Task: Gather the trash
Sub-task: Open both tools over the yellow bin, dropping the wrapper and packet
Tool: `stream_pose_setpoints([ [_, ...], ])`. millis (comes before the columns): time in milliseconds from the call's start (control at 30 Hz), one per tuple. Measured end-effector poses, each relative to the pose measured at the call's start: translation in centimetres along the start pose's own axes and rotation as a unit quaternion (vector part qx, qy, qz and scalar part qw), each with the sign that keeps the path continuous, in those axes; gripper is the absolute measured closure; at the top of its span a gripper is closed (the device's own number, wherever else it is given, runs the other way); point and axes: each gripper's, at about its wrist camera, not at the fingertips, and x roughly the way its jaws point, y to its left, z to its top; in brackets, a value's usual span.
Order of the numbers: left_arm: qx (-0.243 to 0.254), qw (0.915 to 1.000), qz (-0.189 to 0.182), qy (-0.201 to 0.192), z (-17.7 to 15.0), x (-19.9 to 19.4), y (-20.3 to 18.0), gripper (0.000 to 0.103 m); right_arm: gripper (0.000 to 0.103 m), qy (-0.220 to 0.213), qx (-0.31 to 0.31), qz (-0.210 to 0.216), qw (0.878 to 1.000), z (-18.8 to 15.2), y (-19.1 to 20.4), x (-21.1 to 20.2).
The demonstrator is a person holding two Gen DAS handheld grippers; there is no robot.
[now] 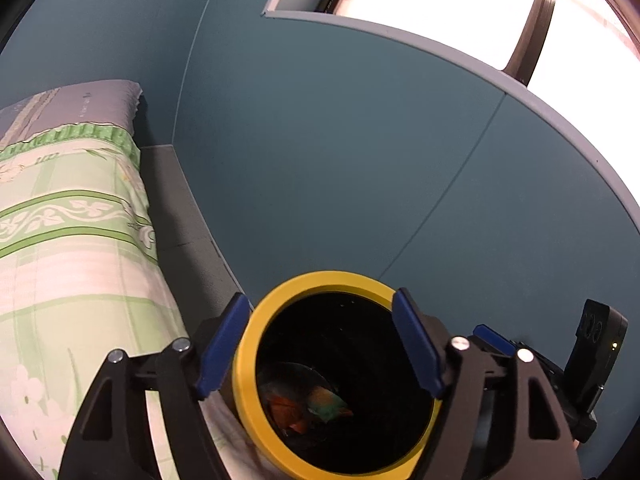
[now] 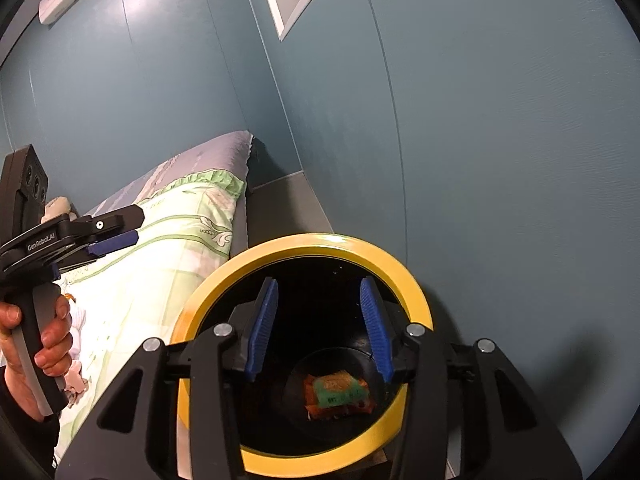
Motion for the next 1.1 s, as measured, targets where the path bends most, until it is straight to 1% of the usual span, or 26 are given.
stream_pose_setpoints([
  [200,-0.001,0.9994,0.026,-0.021,-0.3,-3.5,1.3,0.023,0.061,-0.01,-0.022,0.026,0.999,0.0,1.9,-1.4],
  [333,-0.006,0.9982,0.051,-0.03,-1.0,-6.3,2.8,0.023,0.06,-0.016,-0.041,0.05,0.998,0.0,3.9,-2.1],
  [433,-0.014,0.9969,0.067,-0.038,-2.0,-8.7,4.1,0.023,0.056,-0.017,-0.056,0.069,0.996,-0.1,5.5,-2.5],
  [533,-0.018,0.9951,0.086,-0.047,-3.2,-11.5,5.4,0.022,0.056,-0.016,-0.078,0.094,0.992,-0.4,7.9,-3.0],
  [600,-0.021,0.9935,0.1,-0.05,-3.9,-13.2,6.1,0.022,0.053,-0.015,-0.09,0.112,0.99,-0.8,9.3,-3.4],
  [800,-0.044,0.9867,0.144,-0.061,-7.2,-19.0,9.2,0.022,0.05,0.001,-0.126,0.168,0.978,-1.7,14.4,-3.5],
  [933,-0.052,0.9792,0.187,-0.059,-9.9,-22.8,11.4,0.022,0.05,0.012,-0.155,0.206,0.966,-3.0,17.9,-3.7],
  [1100,-0.067,0.9699,0.227,-0.06,-13.0,-27.4,13.7,0.022,0.05,0.027,-0.188,0.239,0.952,-4.2,21.6,-3.6],
])
